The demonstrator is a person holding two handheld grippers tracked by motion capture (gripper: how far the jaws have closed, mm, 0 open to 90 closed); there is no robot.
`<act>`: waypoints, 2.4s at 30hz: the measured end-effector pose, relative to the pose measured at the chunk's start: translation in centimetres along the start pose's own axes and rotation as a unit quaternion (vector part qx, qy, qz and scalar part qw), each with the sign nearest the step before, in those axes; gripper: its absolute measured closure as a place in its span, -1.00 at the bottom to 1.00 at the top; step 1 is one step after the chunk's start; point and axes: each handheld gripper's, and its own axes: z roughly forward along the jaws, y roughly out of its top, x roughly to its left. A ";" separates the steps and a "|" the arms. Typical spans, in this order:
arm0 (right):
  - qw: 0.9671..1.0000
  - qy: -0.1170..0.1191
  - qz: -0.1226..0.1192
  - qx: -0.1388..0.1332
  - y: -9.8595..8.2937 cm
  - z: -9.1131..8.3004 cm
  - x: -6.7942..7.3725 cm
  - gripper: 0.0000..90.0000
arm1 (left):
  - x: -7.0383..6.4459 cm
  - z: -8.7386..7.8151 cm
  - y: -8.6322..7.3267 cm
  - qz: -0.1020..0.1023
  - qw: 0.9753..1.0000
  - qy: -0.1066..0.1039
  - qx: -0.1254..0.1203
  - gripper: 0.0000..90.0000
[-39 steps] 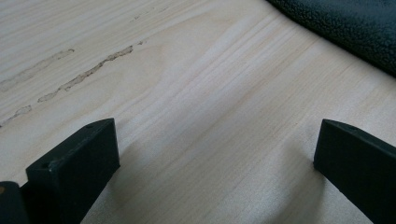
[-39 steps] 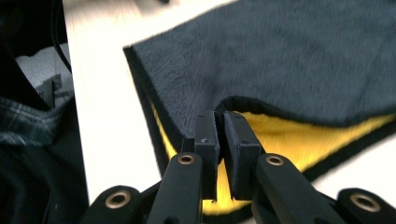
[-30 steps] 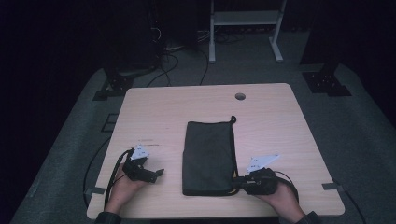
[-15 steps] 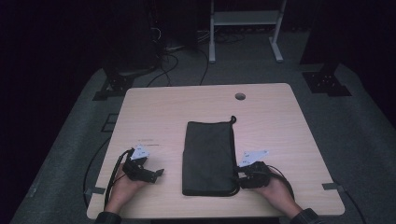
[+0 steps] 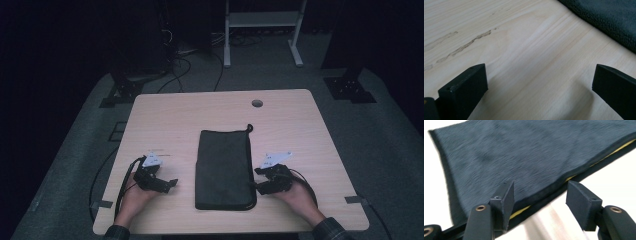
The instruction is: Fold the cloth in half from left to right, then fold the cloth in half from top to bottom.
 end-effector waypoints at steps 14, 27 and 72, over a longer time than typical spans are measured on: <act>0.998 -0.008 0.039 -0.043 3.3 0.4 -5.2 -0.20 | 0.5 1.5 5.3 0.014 0.999 -0.035 -0.026 -0.84; 0.996 -0.022 0.058 -0.057 5.9 2.2 -9.6 -0.18 | 1.5 4.8 10.0 0.025 0.998 -0.036 -0.043 -0.40; 0.997 -0.018 0.066 -0.029 8.0 8.0 -13.9 0.77 | 3.5 9.9 15.6 0.031 0.999 -0.021 -0.036 0.81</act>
